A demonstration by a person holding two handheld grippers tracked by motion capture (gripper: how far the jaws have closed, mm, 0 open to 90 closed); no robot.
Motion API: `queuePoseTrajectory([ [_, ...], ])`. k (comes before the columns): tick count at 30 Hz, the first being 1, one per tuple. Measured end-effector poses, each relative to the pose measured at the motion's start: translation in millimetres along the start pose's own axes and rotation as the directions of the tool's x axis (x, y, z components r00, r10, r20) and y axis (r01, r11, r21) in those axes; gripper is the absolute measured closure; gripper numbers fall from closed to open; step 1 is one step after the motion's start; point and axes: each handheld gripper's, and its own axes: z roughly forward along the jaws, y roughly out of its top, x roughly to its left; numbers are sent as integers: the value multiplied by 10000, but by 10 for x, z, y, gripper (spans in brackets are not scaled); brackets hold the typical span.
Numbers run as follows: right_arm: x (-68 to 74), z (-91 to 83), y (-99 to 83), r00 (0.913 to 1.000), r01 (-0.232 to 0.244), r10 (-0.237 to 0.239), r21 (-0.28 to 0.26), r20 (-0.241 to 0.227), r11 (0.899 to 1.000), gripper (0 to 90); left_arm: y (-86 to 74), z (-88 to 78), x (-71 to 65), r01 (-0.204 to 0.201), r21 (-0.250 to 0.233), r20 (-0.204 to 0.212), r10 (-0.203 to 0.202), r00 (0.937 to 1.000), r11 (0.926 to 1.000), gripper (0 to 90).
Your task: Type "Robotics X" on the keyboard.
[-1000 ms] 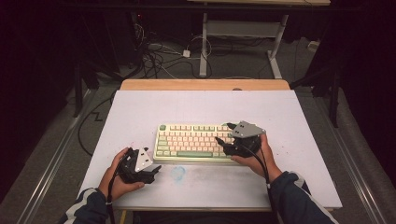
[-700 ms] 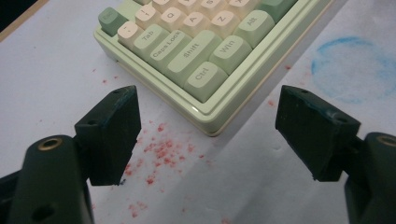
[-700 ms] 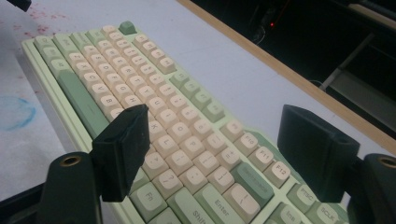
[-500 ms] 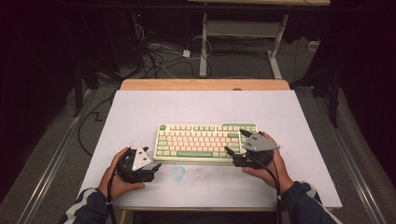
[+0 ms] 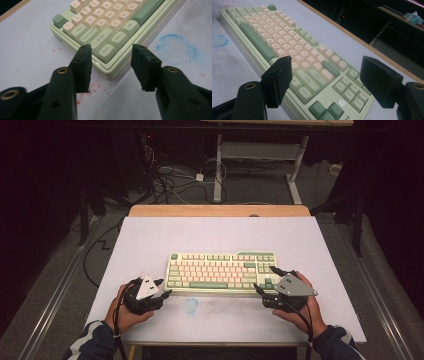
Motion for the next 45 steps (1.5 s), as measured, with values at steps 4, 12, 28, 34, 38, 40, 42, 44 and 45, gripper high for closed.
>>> queuePoseTrajectory([
  [4,34,-71,-90,9997,-118,119,-11,229,9999,277,8,8,-20,-12,360,388,-2,9992,9994,722],
  [12,157,-150,-215,9998,207,-205,470,-44,9987,278,122,111,-140,6,715,833,-66,9965,9974,868],
  [28,189,-79,-262,9988,426,-402,874,-287,9953,280,356,616,-450,-477,1241,1150,334,9928,9911,866],
  [34,181,-67,-276,9984,482,-453,960,-330,9942,280,399,835,-559,-556,1435,1321,366,9906,9881,866],
  [38,186,-61,-280,9979,561,-525,995,-380,9935,280,393,961,-609,-654,1587,1301,448,9905,9852,860],
  [40,189,-56,-282,9976,596,-555,1031,-417,9929,281,385,1014,-620,-647,1679,1293,431,9907,9837,861],
  [42,194,-56,-283,9976,641,-610,1037,-327,9925,285,374,1055,-630,-657,1763,1289,431,9907,9821,861],
  [44,183,-58,-280,9982,558,-534,1012,-260,9933,285,361,1088,-640,-735,1805,1241,514,9909,9808,860],
  [45,178,-57,-281,9984,521,-495,1035,-277,9933,285,361,1100,-642,-700,1808,1260,475,9909,9810,856],
])
